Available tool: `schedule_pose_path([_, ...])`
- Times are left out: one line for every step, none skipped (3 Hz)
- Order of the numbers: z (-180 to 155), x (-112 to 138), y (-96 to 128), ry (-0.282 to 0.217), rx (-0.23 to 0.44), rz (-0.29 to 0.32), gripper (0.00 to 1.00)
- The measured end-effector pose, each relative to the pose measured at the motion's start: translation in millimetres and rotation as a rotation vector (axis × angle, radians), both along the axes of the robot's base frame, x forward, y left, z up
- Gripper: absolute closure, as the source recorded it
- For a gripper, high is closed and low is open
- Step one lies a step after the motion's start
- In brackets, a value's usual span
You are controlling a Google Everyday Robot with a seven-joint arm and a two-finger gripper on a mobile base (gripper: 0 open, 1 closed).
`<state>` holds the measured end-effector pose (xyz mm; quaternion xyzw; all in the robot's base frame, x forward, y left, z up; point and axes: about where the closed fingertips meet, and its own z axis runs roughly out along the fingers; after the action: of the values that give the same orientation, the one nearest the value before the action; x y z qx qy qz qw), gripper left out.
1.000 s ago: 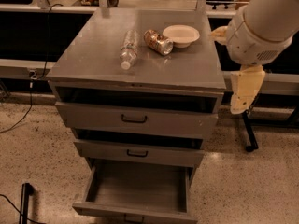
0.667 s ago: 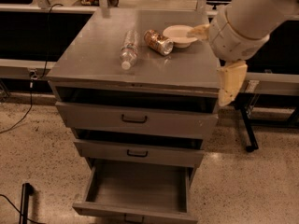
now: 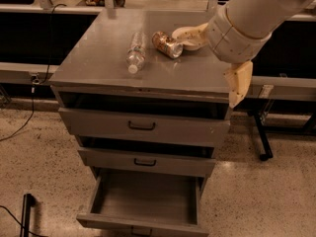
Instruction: Place water bottle into bottom drawer
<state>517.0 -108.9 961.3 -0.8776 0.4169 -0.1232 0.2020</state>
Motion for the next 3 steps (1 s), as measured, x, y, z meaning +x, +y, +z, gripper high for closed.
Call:
schedule_pose_path([-1,0,8,0.013,-0.055,0.032,0.00])
schedule_pose_path([-2,17,37,0.005,-0.184,0.152,0.00])
schedule_pose_path([-2,46,70,-0.030,-0.314,0.290,0.00])
